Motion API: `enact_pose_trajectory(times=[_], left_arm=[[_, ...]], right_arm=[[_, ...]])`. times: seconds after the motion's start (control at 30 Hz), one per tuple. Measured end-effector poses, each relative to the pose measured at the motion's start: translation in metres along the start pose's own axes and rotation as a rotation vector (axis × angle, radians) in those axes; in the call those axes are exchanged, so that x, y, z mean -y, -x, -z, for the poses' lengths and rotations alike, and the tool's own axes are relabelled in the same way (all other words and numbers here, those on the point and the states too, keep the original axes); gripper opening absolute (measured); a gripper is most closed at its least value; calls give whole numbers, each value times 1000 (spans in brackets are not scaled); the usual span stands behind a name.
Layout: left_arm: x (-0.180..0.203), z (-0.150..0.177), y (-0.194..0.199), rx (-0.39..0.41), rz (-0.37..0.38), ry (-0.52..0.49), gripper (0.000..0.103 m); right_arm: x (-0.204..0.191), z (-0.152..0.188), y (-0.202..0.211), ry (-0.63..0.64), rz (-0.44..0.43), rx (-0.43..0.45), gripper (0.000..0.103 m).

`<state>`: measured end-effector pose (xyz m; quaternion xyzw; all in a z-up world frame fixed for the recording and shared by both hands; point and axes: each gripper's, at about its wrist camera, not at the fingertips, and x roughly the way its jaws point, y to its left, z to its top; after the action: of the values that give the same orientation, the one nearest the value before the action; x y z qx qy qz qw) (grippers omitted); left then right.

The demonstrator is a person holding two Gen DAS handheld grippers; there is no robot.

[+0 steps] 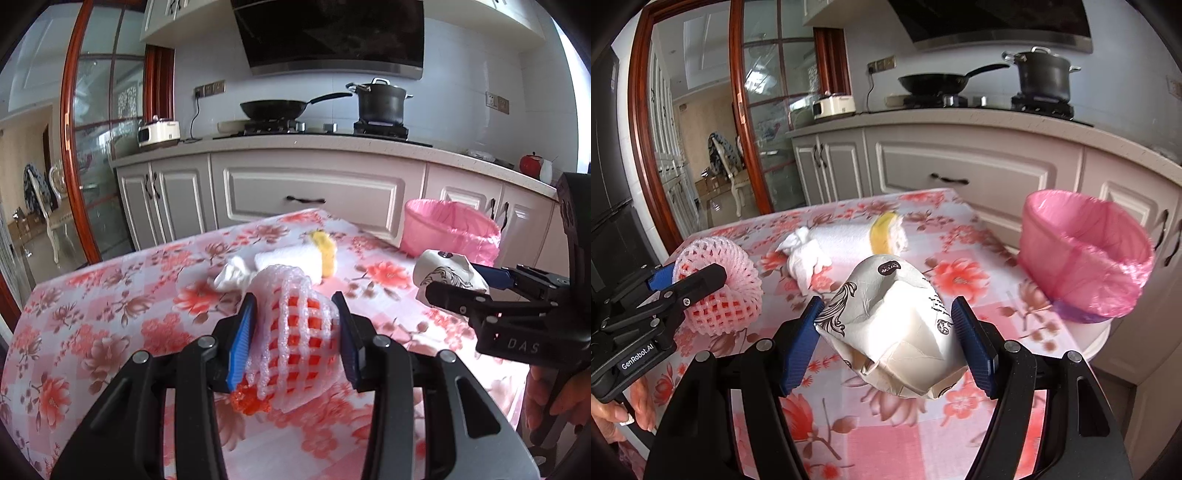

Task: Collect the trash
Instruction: 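Carry the foam net and paper bag over the pink bin and release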

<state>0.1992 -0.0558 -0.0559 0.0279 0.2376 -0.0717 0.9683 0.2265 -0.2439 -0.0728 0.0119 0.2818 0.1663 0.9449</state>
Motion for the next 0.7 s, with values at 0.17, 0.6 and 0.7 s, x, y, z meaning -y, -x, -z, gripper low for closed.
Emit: enact_pose_trajectory(times=[0.17, 0.6, 0.7], left_arm=[[17, -3, -1, 3, 11, -9, 40], [62, -16, -14, 30, 68, -35, 41], [78, -25, -24, 35, 103, -35, 41]], right_arm=[[11, 1, 14, -12, 34, 37, 67], [64, 4, 38, -116, 129, 145, 68], [81, 4, 43, -141, 155, 155, 68]])
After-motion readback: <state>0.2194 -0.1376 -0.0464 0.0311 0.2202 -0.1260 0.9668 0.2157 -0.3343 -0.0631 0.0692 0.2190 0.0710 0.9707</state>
